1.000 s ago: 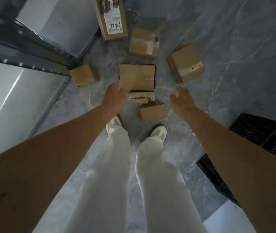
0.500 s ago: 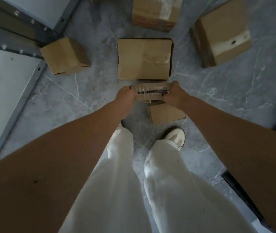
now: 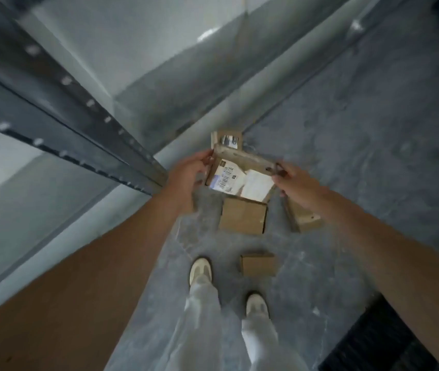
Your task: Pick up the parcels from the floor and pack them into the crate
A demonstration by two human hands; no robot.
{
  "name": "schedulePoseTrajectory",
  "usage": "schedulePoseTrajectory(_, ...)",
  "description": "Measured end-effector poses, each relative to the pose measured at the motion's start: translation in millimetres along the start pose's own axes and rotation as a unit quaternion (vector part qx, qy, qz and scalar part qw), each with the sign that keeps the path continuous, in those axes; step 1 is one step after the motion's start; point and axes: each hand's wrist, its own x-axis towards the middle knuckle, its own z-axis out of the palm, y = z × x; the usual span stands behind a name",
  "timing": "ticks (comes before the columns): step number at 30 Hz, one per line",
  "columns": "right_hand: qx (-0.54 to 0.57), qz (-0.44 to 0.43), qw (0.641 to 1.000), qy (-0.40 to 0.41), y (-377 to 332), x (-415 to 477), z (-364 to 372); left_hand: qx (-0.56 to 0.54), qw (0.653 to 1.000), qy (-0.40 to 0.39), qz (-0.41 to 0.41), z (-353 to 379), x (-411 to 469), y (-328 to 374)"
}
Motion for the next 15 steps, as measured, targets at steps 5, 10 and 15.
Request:
schedulePoseTrajectory(5,-0.015,-0.086,0.996,0.009,-96,-74,-71,-0.068,0.990,-0.069,0.105,-14,-119,104)
schedulePoseTrajectory(10,-0.023,-0.165,0.986,-0.028,-181,-176,-79,-0.136,0.968,-0.052,0.203,-44,-260,147)
schedulePoseTrajectory(15,-0.013,-0.178,0.978,-0.108,-246,-261,-49,-0.088,0.960,-0.017,0.264,-104,-378,143)
